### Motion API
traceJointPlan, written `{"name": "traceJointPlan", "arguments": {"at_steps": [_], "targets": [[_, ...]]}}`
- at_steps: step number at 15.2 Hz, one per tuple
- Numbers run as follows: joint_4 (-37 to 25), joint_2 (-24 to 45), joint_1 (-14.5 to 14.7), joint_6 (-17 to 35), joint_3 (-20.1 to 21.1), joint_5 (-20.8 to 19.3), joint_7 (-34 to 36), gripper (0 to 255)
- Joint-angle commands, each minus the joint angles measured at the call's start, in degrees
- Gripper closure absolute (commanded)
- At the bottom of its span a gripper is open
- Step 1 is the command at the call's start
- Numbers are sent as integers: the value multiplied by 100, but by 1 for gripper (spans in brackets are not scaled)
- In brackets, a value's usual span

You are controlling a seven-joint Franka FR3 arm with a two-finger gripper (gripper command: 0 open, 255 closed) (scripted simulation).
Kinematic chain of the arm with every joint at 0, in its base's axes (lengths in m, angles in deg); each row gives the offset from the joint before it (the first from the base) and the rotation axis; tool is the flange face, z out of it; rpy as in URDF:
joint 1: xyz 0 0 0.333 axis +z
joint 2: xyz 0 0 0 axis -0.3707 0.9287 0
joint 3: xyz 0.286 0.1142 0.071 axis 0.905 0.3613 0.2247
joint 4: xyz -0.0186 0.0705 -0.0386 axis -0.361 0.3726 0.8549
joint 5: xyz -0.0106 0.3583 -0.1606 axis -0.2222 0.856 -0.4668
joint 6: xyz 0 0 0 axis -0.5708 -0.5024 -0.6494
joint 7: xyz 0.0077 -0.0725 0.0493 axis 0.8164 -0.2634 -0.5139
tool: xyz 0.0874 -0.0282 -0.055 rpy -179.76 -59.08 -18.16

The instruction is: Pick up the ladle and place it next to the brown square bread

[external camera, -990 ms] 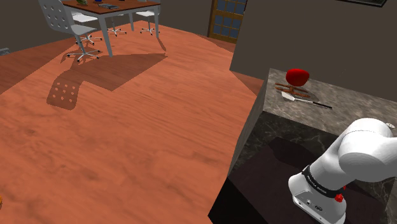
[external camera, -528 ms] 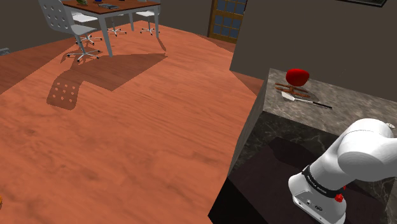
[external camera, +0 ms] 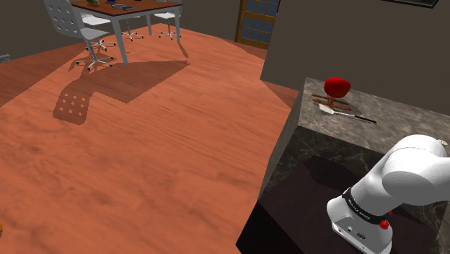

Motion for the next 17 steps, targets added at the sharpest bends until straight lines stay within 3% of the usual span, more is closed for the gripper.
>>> {"name": "traceJointPlan", "arguments": {"at_steps": [1,17], "targets": [[115,-53,-36,107,-56,-62,11,255],[806,-433,-64,931,-665,-605,178,255]]}}
